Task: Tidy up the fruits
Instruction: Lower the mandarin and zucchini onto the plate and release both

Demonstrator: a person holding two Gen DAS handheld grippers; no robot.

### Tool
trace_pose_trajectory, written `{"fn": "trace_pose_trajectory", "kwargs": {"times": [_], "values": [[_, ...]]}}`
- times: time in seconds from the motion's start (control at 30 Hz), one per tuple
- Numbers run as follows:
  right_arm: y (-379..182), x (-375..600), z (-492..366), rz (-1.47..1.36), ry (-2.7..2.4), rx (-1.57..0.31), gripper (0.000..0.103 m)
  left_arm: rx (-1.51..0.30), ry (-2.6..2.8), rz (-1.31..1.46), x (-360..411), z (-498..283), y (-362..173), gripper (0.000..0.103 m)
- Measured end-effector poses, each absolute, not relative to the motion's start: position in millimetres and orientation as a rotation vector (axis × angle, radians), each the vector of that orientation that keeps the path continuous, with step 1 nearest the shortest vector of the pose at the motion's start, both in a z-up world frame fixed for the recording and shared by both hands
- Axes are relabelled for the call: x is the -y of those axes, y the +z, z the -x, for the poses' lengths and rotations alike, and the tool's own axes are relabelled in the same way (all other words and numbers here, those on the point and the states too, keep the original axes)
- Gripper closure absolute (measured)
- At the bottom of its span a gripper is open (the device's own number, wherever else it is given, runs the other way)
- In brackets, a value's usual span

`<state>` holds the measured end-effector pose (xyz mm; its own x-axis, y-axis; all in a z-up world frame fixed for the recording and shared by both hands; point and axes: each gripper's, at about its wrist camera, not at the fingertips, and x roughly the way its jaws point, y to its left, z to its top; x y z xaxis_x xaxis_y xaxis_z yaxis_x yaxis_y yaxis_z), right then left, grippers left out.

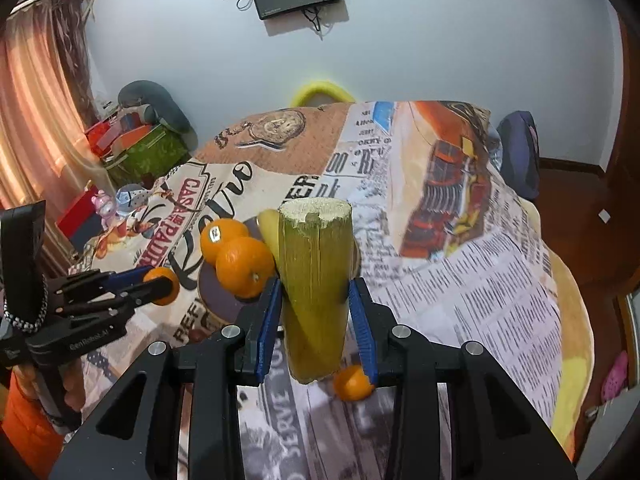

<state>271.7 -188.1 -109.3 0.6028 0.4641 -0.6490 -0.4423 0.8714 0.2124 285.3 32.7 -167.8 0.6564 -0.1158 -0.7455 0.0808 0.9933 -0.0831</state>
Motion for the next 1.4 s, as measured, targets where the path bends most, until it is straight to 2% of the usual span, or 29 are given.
{"fn": "trace_pose_trajectory", "kwargs": {"times": [1.0,1.17,1.4], "values": [[-151.4,131.6,-338.4,0.103,0.508,-0.83,0.071,-0.901,-0.115,0.074,-38.1,-330.2,-204.0,0.07],[-156.7,133.0,-339.0,0.122,0.499,-0.83,0.068,-0.899,-0.109,0.066,-37.2,-330.8,-204.7,0.067],[-159.6,136.2,-339.9,0.119,0.499,-0.854,0.068,-0.904,-0.098,0.087,-41.4,-330.8,-205.8,0.055]]}}
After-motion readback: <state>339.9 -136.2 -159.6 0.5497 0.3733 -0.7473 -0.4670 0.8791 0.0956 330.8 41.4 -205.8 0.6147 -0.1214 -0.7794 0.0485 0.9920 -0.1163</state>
